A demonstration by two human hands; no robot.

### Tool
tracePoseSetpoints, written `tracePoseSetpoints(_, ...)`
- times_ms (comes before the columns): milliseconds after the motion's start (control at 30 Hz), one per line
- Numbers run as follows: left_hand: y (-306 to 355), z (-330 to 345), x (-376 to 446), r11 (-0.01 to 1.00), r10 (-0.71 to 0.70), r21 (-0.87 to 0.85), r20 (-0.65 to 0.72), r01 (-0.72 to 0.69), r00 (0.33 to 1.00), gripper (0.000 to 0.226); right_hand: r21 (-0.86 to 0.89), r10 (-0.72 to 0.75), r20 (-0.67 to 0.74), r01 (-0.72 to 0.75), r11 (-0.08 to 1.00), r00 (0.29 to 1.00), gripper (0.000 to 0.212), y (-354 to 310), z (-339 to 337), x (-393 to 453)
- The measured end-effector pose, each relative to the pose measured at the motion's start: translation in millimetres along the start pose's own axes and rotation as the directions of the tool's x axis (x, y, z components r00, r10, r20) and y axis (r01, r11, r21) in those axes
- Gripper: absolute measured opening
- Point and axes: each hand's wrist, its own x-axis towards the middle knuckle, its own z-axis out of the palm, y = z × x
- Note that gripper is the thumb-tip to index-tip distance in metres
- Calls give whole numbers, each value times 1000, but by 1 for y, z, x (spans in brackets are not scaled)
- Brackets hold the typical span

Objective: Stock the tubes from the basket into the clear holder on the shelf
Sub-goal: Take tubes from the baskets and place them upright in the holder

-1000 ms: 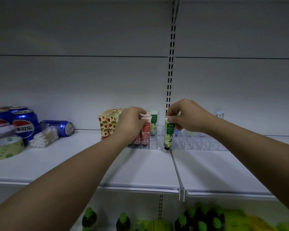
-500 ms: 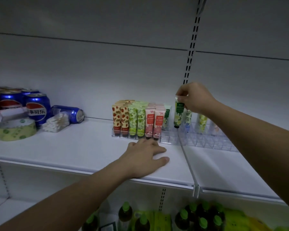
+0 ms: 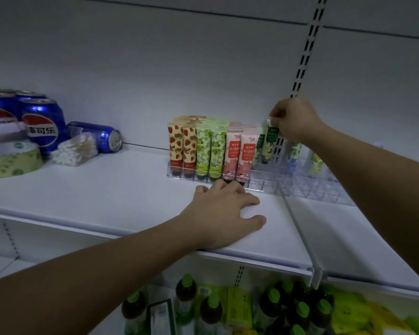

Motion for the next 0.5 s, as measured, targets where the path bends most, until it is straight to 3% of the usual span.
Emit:
tracePoseSetpoints(100,0,1,0,1000,0,10,0,0,1000,55,-56,20,57,-16,998,998,17,6,11,-6)
tracePoseSetpoints(367,1,-2,-1,1000,-18,-23,8,18,1000,53,-45,69,46,-67,997,997,32,-1,-5,-17)
tracePoseSetpoints(500,2,-5,-3,999,-25,-39,10,26,1000,50,-92,74,89,-66,994,993,25,-9,-27,-32)
